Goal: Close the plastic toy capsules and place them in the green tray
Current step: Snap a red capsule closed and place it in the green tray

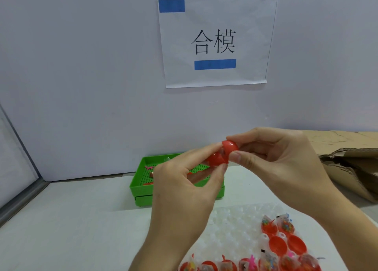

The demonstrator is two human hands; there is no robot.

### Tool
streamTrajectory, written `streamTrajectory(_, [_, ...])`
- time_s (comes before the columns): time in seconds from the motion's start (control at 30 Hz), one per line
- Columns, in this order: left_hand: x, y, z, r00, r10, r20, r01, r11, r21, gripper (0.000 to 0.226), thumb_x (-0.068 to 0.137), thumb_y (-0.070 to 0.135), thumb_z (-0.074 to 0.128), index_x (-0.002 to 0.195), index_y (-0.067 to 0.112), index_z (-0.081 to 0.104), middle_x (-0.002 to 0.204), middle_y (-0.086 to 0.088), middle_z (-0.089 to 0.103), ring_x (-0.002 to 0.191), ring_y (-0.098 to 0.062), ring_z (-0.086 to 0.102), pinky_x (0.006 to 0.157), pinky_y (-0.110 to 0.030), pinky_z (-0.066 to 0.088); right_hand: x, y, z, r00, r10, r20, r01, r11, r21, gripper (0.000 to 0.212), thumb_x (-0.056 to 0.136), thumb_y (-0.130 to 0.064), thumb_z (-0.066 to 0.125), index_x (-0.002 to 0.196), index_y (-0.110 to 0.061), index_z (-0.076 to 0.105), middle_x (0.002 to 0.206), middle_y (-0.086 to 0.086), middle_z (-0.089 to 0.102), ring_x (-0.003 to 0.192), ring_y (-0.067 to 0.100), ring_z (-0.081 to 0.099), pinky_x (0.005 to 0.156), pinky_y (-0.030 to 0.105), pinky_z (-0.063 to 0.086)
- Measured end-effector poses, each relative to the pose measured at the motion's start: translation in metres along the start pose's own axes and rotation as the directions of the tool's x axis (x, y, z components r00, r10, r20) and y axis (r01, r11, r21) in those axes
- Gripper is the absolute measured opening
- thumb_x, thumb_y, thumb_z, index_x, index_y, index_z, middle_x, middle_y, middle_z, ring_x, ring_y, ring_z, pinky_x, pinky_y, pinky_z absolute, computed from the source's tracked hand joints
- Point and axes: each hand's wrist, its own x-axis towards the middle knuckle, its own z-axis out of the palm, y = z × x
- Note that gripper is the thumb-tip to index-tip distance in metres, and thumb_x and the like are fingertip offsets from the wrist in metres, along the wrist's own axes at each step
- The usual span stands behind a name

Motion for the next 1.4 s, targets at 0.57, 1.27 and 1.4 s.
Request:
streamTrajectory(0.57, [0.0060,-0.0019,-0.0059,0.988,-0.087,0.129,0.119,0.957,-0.264,0.025,0.083,0.006,0.074,0.100,0.024,0.072,0.092,0.005,0.076,0.089,-0.012,0.072,0.076,-0.019,0.056,-0.0002,0.0003,-0.0040,0.994,-0.048,0.095,0.048,0.999,-0.004,0.029,0.071,-0.024,0.077,0.099,-0.016,0.075,0.091,0.000,0.078,0.086,0.019,0.075,0.076,0.025,0.060])
streamTrajectory(1.27, [0.0055,0.0026,-0.0019,0.989,-0.148,0.024,0.149,0.961,-0.234,0.013,0.078,0.017,0.077,0.086,0.026,0.072,0.083,0.005,0.074,0.082,-0.010,0.070,0.070,-0.017,0.055,-0.0013,0.0044,0.0012,0.990,-0.074,0.119,0.071,0.997,0.031,0.025,0.073,-0.018,0.080,0.097,-0.017,0.076,0.092,0.002,0.077,0.088,0.025,0.074,0.077,0.031,0.061])
streamTrajectory(1.4, [0.0056,0.0019,-0.0043,0.989,-0.140,0.042,0.146,0.962,-0.231,0.017,0.078,0.009,0.080,0.085,0.023,0.073,0.081,0.004,0.075,0.081,-0.010,0.071,0.070,-0.018,0.055,-0.0018,0.0060,0.0027,0.990,-0.079,0.117,0.078,0.997,0.015,0.024,0.073,-0.016,0.079,0.096,-0.018,0.075,0.091,0.002,0.076,0.090,0.027,0.073,0.078,0.035,0.061])
